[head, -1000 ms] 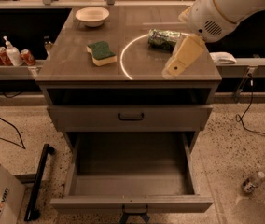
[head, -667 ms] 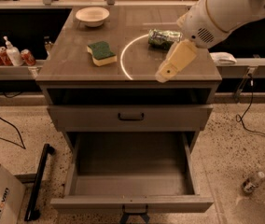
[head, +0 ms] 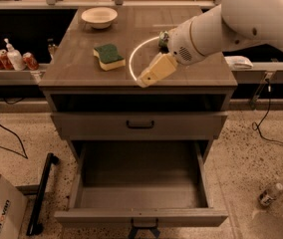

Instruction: Place sponge into middle drawer

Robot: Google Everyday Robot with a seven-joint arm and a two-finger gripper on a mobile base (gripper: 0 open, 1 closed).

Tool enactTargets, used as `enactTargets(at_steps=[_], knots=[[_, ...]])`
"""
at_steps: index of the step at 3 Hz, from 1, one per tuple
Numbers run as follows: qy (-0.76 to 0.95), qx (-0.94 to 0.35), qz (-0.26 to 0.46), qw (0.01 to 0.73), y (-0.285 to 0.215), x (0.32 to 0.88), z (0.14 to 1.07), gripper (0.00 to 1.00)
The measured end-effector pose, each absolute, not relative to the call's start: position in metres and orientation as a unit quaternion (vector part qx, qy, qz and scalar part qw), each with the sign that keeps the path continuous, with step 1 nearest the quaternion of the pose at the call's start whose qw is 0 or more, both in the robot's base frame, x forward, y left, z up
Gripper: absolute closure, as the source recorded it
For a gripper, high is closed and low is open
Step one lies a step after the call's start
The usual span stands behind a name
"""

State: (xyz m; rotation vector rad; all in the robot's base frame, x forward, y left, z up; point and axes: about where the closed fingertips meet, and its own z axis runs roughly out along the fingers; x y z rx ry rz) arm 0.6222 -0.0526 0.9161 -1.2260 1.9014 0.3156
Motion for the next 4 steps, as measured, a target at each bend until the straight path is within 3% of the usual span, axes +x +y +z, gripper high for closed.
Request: enactTargets(at_steps=[4], knots=[[0.722,-0.468,0.254,0.442,0.044,0.726,0.858,0.0]])
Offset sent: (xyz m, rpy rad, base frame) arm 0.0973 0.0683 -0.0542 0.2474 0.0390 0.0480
